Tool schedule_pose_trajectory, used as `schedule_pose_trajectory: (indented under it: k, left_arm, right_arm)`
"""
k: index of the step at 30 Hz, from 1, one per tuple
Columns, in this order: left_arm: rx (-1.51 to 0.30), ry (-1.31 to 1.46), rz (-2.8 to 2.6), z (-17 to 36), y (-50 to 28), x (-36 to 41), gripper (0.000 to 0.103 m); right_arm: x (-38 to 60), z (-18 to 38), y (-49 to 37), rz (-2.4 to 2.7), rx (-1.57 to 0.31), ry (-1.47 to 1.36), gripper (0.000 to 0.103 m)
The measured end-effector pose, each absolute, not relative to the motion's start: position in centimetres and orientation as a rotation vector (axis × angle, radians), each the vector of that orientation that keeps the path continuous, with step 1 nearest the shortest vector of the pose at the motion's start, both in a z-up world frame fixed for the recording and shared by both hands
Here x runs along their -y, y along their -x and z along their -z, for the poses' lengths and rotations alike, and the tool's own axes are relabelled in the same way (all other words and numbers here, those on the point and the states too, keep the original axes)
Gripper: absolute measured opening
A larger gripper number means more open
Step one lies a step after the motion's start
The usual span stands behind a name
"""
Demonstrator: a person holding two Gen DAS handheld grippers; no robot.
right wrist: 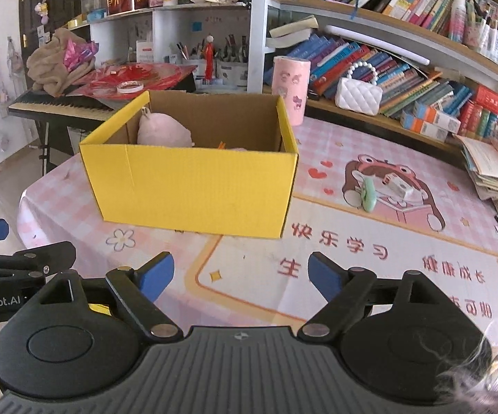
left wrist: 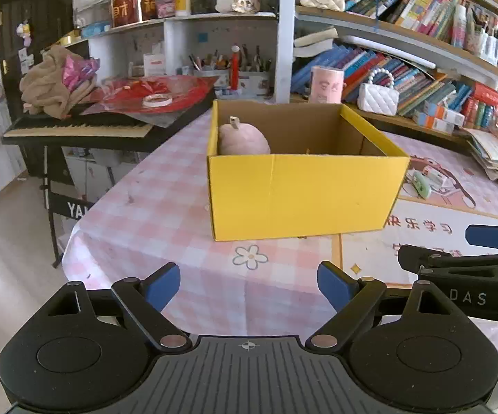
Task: Organize objects
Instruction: 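Withdraw both tools from the box toward the green toy and small white box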
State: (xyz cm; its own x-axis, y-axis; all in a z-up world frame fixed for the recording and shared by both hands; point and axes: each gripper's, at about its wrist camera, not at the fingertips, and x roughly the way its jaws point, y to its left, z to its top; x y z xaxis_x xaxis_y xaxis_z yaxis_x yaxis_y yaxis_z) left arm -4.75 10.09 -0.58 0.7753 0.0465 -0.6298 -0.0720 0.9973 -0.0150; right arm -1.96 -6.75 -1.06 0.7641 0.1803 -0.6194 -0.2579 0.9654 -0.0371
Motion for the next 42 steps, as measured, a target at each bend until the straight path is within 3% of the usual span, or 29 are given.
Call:
schedule_pose_trajectory:
  k: [20, 42]
  left_arm:
    - [-0.716, -0.010, 0.153, 1.6, 3.9, -5.8, 0.089]
    - [-0.745, -0.039, 0.268, 2.2, -0.5, 0.9, 0.089]
  right_arm:
    - [11.9, 1.3, 5.2, -0.018, -0.677, 0.061, 0.089]
    - [18.5, 1.8, 2.6, 0.116, -0.711, 0.018, 0.089]
